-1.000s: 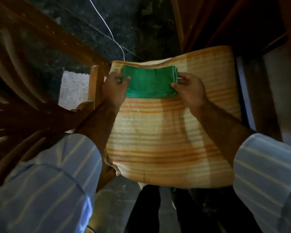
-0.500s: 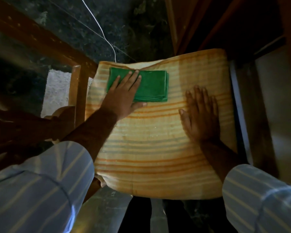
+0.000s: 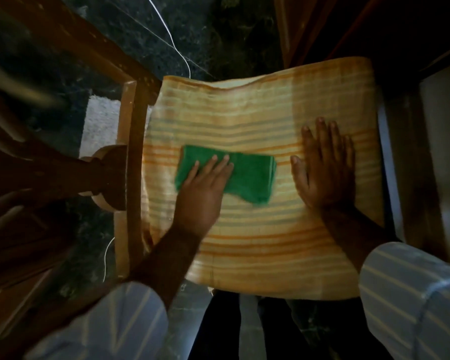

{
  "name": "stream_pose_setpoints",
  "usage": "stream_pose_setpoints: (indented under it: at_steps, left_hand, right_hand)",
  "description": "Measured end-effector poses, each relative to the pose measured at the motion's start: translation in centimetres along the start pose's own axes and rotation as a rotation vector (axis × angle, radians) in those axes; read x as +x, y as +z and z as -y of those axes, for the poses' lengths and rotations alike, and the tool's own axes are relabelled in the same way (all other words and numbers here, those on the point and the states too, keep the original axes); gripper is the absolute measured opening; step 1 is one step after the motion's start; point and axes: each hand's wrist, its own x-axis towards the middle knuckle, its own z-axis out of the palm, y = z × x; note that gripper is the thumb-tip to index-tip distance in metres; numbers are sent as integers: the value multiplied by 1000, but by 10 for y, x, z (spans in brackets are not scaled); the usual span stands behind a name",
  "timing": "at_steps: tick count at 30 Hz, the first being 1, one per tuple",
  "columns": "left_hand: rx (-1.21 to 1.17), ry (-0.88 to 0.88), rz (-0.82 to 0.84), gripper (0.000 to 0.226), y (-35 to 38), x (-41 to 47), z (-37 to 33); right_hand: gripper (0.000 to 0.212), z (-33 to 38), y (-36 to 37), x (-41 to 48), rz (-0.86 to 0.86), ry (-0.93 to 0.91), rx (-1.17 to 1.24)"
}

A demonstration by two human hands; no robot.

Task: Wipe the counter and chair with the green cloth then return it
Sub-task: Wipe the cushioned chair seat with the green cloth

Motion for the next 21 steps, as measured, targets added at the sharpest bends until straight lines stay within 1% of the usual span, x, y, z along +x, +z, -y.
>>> stream_pose_setpoints:
  at_steps: [3,5,8,9,12,14,16,18,19,21]
  left_hand:
    - [6,-37,69,67,15,-81,-25]
    - [-44,-23,98,64,20,-132,-43]
    - [-150,-40,118,58,8,-167,-60]
    - [-201,-90,93,56,1,-166,-61]
    - [-371,-313,-50,52,-28,-137,-53]
    - [-382,-374,-156,54,-52,-104,-37]
    - [-374,-357,-283,50,-72,-63,-16]
    - [-340,-301,-353,50,-80,-18,6]
    - [-294,-259,-338,53,-78,3,16]
    - [-216,-194,-192,57,-64,35,31]
  right_hand:
    - [65,0,0,-1,-1,-3,6]
    - [65,1,-1,-2,-1,0,1]
    - [65,1,-3,-1,11,-1,-1]
    - [65,1,-3,-1,20,-3,4]
    - [65,-1,-8,-6,33,15,14]
    - [65,-1,-10,-19,29,66,-6]
    - [65,-1,-9,-32,21,99,-21]
    - [65,-1,-7,-36,7,99,-19]
    - [64,-2,-7,-36,2,98,-20]
    - [64,-2,-6,-35,-1,94,-24]
